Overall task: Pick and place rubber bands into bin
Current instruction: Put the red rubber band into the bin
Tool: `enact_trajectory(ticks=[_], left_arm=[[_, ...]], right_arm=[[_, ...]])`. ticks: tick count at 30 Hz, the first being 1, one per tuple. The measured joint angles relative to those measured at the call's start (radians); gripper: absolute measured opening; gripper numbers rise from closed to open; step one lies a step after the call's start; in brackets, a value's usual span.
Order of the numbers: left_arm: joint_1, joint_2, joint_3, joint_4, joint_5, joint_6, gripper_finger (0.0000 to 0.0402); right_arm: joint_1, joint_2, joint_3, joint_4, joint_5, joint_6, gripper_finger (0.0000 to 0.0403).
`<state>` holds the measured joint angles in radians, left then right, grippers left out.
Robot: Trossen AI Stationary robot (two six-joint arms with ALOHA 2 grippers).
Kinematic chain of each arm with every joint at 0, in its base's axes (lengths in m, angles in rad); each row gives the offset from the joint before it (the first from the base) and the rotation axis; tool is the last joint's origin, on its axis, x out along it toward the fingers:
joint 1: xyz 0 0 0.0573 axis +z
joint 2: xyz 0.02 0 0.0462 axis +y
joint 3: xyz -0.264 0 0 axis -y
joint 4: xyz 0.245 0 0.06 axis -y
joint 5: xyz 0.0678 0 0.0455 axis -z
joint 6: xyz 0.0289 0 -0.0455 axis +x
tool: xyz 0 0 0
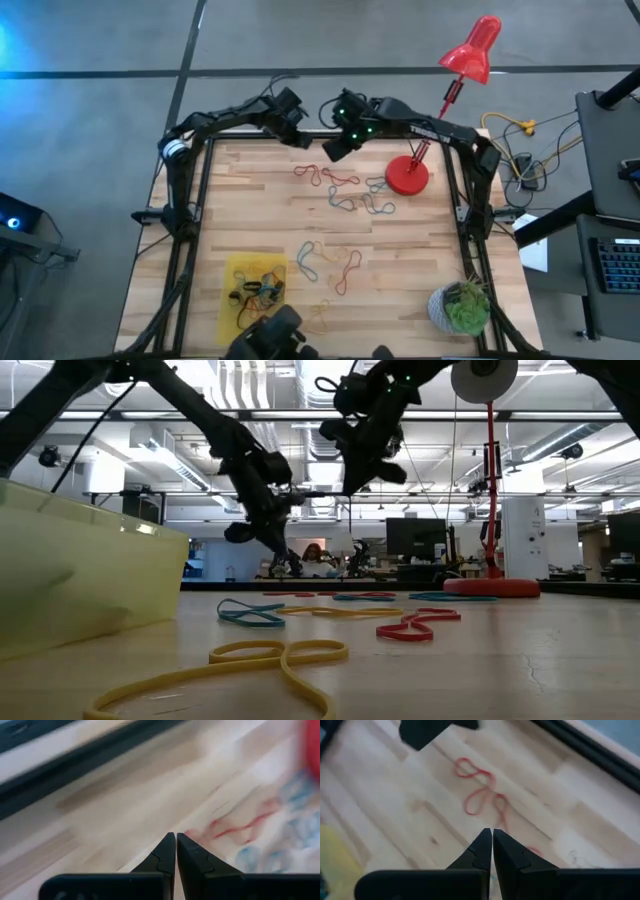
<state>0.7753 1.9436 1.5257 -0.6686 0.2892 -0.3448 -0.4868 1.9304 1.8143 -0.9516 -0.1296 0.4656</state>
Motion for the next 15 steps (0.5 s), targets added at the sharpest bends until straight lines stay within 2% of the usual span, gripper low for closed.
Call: enact_trajectory(ticks=[3,9,15], left_arm=[[-0.001,0.034,0.019,-0.057,-0.036,0.005,0.0000],[-0.009,0.087,0.042,-0.049,0.102,-0.066,0.0000],[-0.017,0.120,0.047,-0.077,0.181,-0.144,0.0000]], right_arm=[[-0.010,-0.007,0.034,-0.069,0.041,0.005,0.0008],[-0.027,-0.011,0.097,-0.103,0.055,-0.025,0.0008],[-0.030,-0.011,0.138,-0.123,0.054,-0.105,0.0008]])
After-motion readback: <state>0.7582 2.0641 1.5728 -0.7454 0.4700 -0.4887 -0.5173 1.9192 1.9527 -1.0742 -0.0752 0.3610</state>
